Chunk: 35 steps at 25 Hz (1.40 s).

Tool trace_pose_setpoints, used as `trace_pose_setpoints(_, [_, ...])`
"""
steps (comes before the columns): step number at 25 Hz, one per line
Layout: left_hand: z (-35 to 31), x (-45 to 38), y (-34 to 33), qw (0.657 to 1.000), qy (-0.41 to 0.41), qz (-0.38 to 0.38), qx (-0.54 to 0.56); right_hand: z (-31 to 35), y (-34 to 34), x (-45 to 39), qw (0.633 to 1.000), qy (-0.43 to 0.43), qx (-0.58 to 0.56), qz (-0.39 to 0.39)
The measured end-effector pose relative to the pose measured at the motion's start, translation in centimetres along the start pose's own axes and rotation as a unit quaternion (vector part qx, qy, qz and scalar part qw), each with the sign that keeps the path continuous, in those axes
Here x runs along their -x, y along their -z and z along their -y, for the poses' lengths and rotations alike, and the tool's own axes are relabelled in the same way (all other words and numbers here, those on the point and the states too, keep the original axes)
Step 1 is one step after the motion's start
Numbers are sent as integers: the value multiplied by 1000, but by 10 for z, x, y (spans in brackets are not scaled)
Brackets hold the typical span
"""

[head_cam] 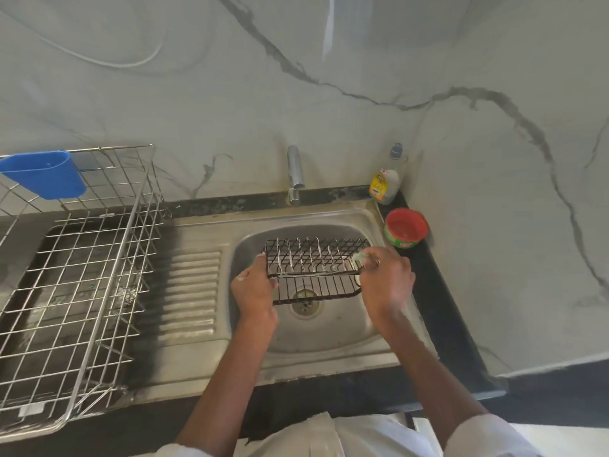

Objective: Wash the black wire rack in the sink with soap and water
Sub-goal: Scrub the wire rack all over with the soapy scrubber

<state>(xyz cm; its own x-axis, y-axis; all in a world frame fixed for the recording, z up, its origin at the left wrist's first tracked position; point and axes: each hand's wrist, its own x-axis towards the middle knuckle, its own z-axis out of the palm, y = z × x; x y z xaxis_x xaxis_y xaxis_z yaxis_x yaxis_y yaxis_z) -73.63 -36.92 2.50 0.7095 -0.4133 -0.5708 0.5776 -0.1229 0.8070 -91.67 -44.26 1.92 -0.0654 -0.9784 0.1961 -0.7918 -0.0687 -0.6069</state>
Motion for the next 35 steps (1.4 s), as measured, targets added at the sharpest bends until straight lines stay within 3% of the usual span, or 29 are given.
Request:
trace_pose_setpoints(2, [3,3,-9,1000,-4,10,-3,25,-9,-10,999,-10,-37,18])
trace_pose_setpoints(7, [6,2,-25,999,-37,18,-31,75,-26,2,970,211,-82,92])
trace_pose_setpoints(11, [4,-6,-30,996,-48,33,-60,55,-25,-43,994,76,-45,62])
trace_pose_setpoints(12, [3,-8,-33,995,-57,37,-69,61,-27,-41,994,75,-50,67])
trace_pose_setpoints(17, [4,-11,-40,992,-74,70,-69,109,-36,-3,961,249,-62,102])
trace_pose_setpoints(22, [10,-6,-38,976,-123,105,-146,66,-29,-33,985,146,-61,64])
trace_pose_setpoints(26, [6,-8,-32,989,-79,82,-94,0,-19,-44,997,39,-18,58])
trace_pose_setpoints(29, [9,-8,-32,990,-78,69,-95,-5,-13,-33,999,-8,-7,40])
trace_pose_setpoints(31, [10,-4,-33,991,-76,57,-93,22,-14,-18,998,46,-41,29])
trace_pose_setpoints(33, [10,-2,-33,993,-72,47,-75,42,-16,2,984,158,-72,49])
trace_pose_setpoints(35, [6,-2,-29,998,-51,26,-36,35,-16,11,971,226,-49,66])
